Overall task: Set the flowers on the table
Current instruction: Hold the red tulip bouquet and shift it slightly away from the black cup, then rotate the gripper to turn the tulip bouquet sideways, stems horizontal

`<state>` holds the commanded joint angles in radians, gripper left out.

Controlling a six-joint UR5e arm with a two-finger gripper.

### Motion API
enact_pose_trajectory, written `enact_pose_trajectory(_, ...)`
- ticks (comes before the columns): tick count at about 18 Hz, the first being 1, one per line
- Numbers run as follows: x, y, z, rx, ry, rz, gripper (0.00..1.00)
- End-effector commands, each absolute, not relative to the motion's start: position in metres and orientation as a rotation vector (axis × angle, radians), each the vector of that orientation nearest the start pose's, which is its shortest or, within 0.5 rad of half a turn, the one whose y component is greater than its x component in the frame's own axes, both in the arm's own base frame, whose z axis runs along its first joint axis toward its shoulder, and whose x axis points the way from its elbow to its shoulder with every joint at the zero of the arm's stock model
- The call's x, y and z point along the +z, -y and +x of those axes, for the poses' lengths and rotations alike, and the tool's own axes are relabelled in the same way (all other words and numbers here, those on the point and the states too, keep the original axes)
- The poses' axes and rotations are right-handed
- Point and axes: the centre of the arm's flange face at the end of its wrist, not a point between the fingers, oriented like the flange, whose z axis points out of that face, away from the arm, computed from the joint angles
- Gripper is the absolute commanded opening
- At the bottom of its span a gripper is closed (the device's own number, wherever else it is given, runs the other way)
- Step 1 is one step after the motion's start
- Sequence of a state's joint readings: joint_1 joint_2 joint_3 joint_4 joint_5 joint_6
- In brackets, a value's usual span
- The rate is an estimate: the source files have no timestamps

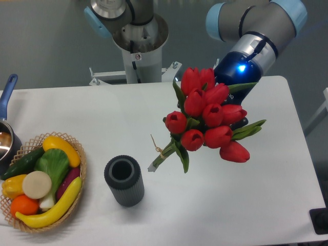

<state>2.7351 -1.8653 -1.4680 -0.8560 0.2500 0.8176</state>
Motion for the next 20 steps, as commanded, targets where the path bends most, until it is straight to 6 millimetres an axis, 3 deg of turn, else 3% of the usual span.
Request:
enact_pose_trajectory(13,0.515,-0.442,-0.473,-0.305,-0.073,-1.812,0.43)
enact_pose_trajectory(20,0.506,-0.439,-0.476,-0.182,-0.079,-1.93,0.43)
